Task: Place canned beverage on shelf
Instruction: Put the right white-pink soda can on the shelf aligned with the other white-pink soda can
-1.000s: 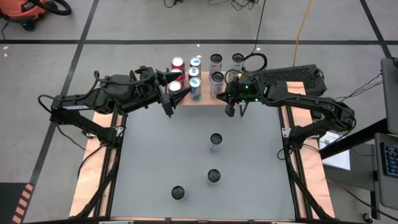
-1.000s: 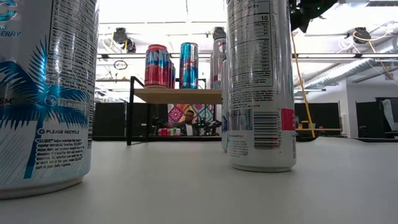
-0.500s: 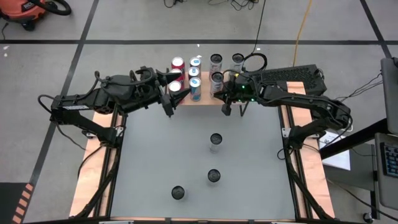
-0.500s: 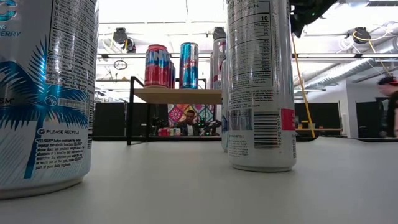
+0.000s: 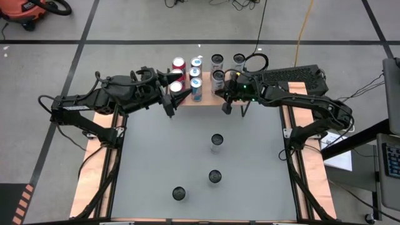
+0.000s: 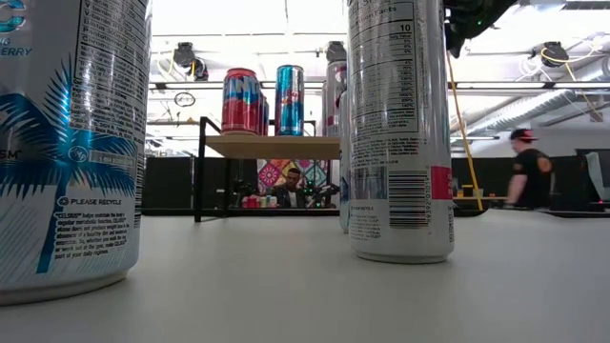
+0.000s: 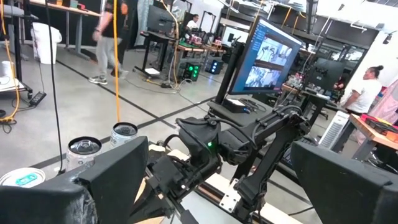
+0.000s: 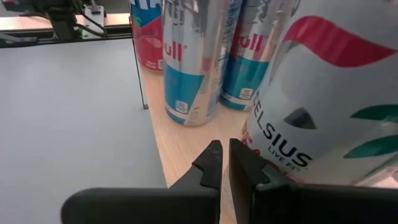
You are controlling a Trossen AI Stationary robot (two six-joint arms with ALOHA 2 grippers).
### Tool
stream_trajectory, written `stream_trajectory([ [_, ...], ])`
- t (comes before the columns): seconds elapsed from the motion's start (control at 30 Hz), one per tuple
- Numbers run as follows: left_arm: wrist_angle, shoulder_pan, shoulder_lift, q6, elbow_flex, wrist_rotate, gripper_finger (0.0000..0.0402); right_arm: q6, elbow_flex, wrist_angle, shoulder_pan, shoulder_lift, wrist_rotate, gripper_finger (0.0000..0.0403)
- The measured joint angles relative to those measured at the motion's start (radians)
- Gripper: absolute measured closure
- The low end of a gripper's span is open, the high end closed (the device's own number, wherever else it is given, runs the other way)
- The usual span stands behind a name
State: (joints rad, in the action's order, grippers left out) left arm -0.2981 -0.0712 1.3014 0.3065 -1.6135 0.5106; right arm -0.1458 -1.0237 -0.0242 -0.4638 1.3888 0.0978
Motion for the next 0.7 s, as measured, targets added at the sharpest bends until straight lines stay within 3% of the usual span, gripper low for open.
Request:
stream_trajectory([
  [0.47, 0.000, -0.001, 0.000, 0.003, 0.000, 0.000, 0.0006, 0.001, 0.000, -0.107, -0.006, -0.092, -0.016, 0.0403],
  [0.7, 0.000, -0.001, 0.000, 0.003, 0.000, 0.000, 0.0006, -0.009, 0.000, -0.099, -0.006, -0.074, -0.050, 0.0403],
])
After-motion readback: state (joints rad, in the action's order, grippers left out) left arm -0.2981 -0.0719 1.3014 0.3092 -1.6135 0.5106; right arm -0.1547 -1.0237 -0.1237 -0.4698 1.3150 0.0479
